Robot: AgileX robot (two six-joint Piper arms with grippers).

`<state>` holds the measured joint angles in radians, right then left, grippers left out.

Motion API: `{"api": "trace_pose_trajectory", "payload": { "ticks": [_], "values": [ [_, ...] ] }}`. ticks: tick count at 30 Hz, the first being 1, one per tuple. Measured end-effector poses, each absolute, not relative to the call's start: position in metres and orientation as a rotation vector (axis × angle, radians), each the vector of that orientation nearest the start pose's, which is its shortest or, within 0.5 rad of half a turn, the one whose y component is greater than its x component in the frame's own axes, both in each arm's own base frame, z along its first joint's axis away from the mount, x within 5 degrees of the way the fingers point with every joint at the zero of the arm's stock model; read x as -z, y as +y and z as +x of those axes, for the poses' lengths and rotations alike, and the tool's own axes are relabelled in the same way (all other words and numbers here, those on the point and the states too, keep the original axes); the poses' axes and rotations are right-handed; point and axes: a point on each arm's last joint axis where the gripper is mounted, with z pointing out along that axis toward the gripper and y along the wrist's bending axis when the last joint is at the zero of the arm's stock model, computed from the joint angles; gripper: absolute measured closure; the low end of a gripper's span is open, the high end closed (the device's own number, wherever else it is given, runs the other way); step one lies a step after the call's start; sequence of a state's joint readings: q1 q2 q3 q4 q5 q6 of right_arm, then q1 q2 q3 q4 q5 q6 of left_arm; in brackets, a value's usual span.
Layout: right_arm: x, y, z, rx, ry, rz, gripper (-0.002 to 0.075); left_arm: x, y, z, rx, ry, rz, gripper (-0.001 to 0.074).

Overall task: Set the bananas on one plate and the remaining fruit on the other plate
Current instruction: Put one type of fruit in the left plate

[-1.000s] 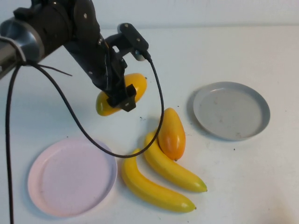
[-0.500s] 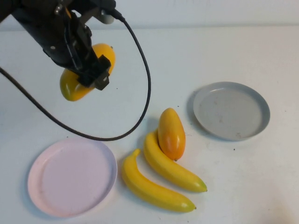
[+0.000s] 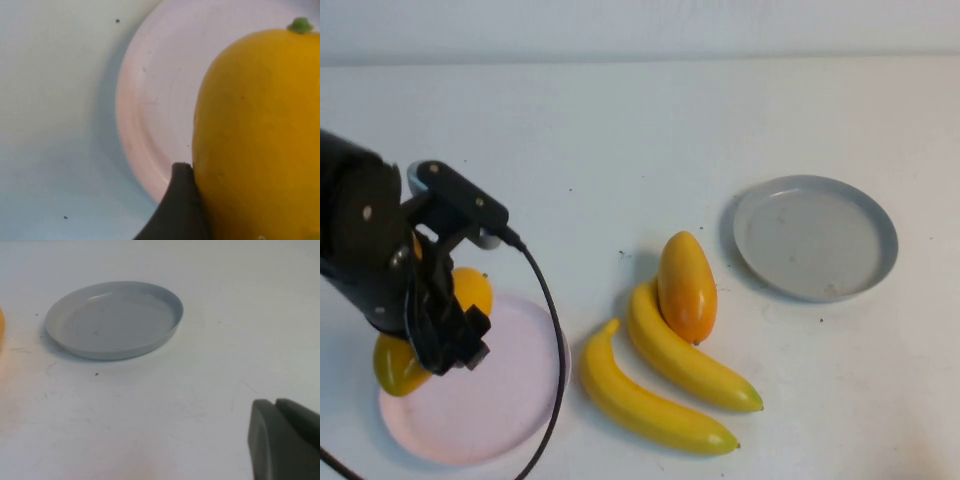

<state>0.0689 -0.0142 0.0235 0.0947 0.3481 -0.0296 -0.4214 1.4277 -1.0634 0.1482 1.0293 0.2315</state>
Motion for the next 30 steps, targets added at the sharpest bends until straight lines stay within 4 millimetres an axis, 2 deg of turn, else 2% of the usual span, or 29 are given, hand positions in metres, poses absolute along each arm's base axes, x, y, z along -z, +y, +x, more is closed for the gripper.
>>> {"api": "trace_pose_trajectory", "payload": {
  "ticks": [2, 4, 15, 19, 25, 30],
  "values": [
    [-0.175, 0.007, 0.053, -0.12, 1.841, -0.031, 0.0743, -0.258, -0.097, 0.249, -0.177, 2.672, 0.975, 0.0199],
    [-0.175, 0.007, 0.053, -0.12, 1.841, -0.031, 0.0743, -0.25, -0.098, 0.25, -0.17, 2.666, 0.952, 0.0199],
    [-0.175, 0.007, 0.053, -0.12, 1.841, -0.031, 0.0743, -0.215, -0.103, 0.27, -0.18, 2.754, 0.879, 0.0199],
    [-0.175, 0.007, 0.053, -0.12, 1.841, -0.031, 0.0743, -0.209, -0.098, 0.275, -0.17, 2.781, 0.825, 0.0198],
    [-0.175, 0.007, 0.053, -0.122, 1.841, -0.03, 0.0743, -0.21, -0.095, 0.276, -0.161, 2.795, 0.761, 0.0116],
    [-0.175, 0.007, 0.053, -0.122, 1.841, -0.03, 0.0743, -0.212, -0.095, 0.278, -0.153, 2.797, 0.727, 0.0098]
  ]
}}
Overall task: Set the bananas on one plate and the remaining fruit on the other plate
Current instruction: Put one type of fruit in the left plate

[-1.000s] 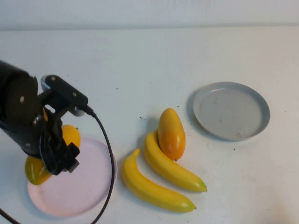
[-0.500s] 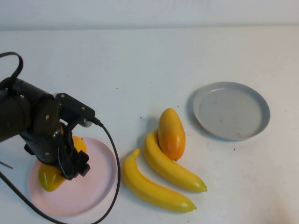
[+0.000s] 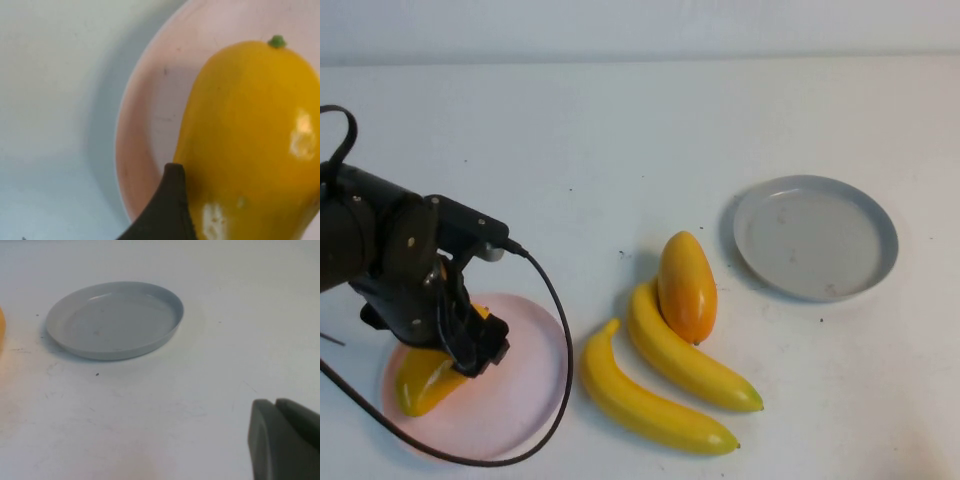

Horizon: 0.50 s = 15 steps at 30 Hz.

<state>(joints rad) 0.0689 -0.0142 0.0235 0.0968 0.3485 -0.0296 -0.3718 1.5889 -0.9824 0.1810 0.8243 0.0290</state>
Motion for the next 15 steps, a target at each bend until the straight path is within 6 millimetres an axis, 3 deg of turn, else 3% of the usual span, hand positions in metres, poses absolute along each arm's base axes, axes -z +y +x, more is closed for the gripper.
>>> {"api": "trace_pose_trajectory", "payload": {
  "ticks": [4, 7, 12, 15],
  "values": [
    [-0.175, 0.007, 0.053, -0.123, 1.841, -0.029, 0.0743, -0.223, -0.098, 0.282, -0.141, 2.805, 0.701, 0.0097],
    [-0.175, 0.007, 0.053, -0.123, 1.841, -0.029, 0.0743, -0.247, -0.109, 0.29, -0.081, 2.775, 0.671, 0.0096],
    [-0.175, 0.007, 0.053, -0.123, 1.841, -0.029, 0.0743, -0.288, -0.149, 0.298, 0.032, 2.651, 0.71, 0.0096],
    [-0.175, 0.007, 0.053, -0.123, 1.841, -0.029, 0.0743, -0.295, -0.183, 0.298, 0.083, 2.614, 0.762, 0.0096]
  ]
}}
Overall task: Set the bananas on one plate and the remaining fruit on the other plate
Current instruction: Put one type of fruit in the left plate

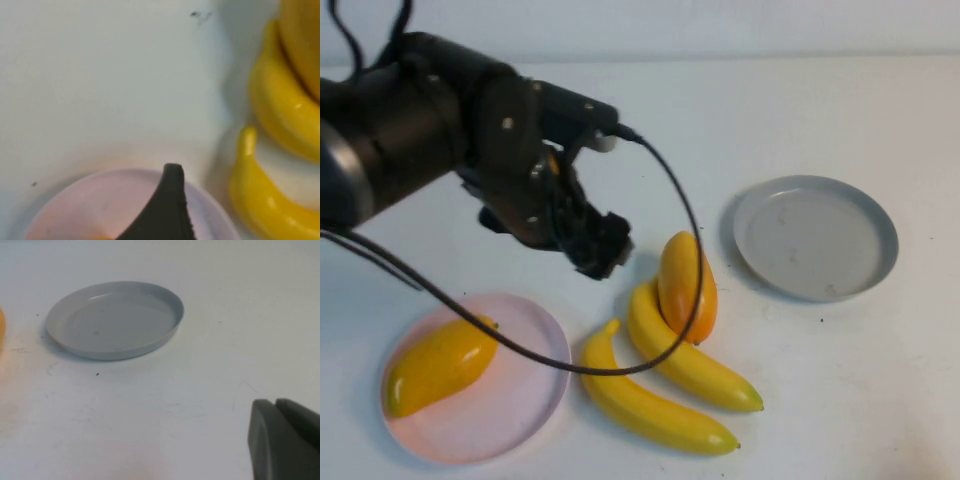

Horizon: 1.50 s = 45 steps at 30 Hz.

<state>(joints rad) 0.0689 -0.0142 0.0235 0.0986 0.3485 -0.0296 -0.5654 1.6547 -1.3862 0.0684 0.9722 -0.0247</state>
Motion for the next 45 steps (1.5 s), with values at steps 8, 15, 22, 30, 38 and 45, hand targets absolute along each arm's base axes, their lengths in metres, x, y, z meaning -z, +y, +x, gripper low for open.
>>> {"api": "trace_pose_trajectory", "payload": {
  "ticks": [8, 15, 22, 30, 38, 45],
  "values": [
    [-0.175, 0.007, 0.053, -0.123, 1.841, -0.029, 0.0743, -0.273, -0.257, 0.309, 0.179, 2.651, 0.749, 0.0096],
    [-0.175, 0.007, 0.053, -0.123, 1.841, -0.029, 0.0743, -0.261, -0.279, 0.331, 0.213, 2.679, 0.675, 0.0096],
    [-0.175, 0.007, 0.053, -0.123, 1.841, -0.029, 0.0743, -0.251, -0.288, 0.34, 0.233, 2.702, 0.664, 0.0096],
    [-0.175, 0.007, 0.053, -0.123, 1.841, -0.029, 0.0743, -0.225, -0.292, 0.345, 0.19, 2.757, 0.679, 0.0096],
    [-0.175, 0.007, 0.053, -0.123, 1.841, -0.029, 0.0743, -0.208, -0.296, 0.349, 0.175, 2.772, 0.692, 0.0096],
    [-0.175, 0.007, 0.053, -0.123, 1.841, -0.029, 0.0743, -0.202, -0.296, 0.351, 0.161, 2.771, 0.729, 0.0143]
  ]
}}
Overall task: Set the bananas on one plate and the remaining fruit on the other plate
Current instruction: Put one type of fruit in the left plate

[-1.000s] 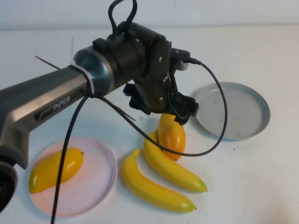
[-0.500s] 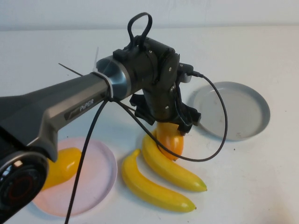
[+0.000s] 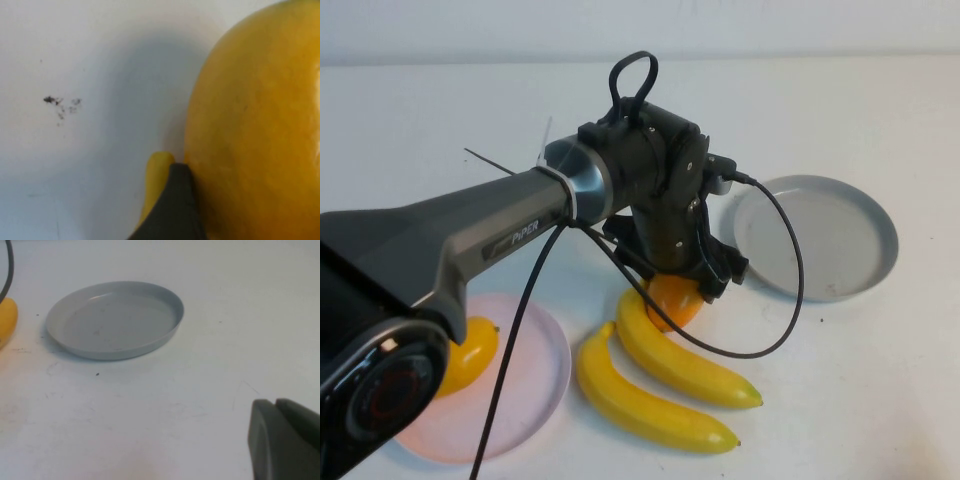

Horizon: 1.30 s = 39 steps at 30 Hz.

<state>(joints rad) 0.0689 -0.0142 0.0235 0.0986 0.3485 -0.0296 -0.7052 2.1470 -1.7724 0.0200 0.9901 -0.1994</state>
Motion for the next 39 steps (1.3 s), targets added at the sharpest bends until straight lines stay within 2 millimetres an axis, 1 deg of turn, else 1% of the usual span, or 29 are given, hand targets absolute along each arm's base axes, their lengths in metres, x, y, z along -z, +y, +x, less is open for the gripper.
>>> {"api": "trace_pose_trajectory", "payload": {
  "ticks": [3, 7, 10, 14, 19, 23, 26, 29, 32, 35, 39],
  "values": [
    [-0.175, 0.007, 0.053, -0.123, 1.841, -0.029, 0.0743, -0.202, -0.297, 0.351, 0.159, 2.762, 0.752, 0.0196],
    [-0.175, 0.007, 0.053, -0.123, 1.841, -0.029, 0.0743, -0.202, -0.297, 0.351, 0.151, 2.744, 0.811, 0.0196],
    [-0.175, 0.007, 0.053, -0.123, 1.841, -0.029, 0.0743, -0.208, -0.298, 0.352, 0.143, 2.735, 0.847, 0.0196],
    [-0.175, 0.007, 0.053, -0.123, 1.841, -0.029, 0.0743, -0.235, -0.301, 0.356, 0.133, 2.711, 0.908, 0.0196],
    [-0.175, 0.007, 0.053, -0.123, 1.841, -0.029, 0.0743, -0.281, -0.304, 0.36, 0.161, 2.61, 0.946, 0.0196],
    [-0.175, 0.007, 0.053, -0.123, 1.841, -0.029, 0.0743, -0.308, -0.297, 0.352, 0.166, 2.539, 0.999, 0.0196],
    [-0.175, 0.007, 0.053, -0.123, 1.841, -0.029, 0.0743, -0.33, -0.284, 0.34, 0.139, 2.499, 1.012, 0.0196],
    [-0.175, 0.007, 0.053, -0.123, 1.841, -0.029, 0.0743, -0.353, -0.264, 0.322, 0.083, 2.462, 1.013, 0.0196],
    [-0.175, 0.007, 0.053, -0.123, 1.841, -0.029, 0.0743, -0.361, -0.243, 0.304, 0.019, 2.463, 1.018, 0.0196],
    [-0.175, 0.007, 0.053, -0.123, 1.841, -0.029, 0.0743, -0.359, -0.224, 0.288, -0.05, 2.483, 1.037, 0.0196],
    [-0.175, 0.007, 0.053, -0.123, 1.841, -0.029, 0.0743, -0.334, -0.203, 0.273, -0.163, 2.554, 1.083, 0.0196]
  ]
}}
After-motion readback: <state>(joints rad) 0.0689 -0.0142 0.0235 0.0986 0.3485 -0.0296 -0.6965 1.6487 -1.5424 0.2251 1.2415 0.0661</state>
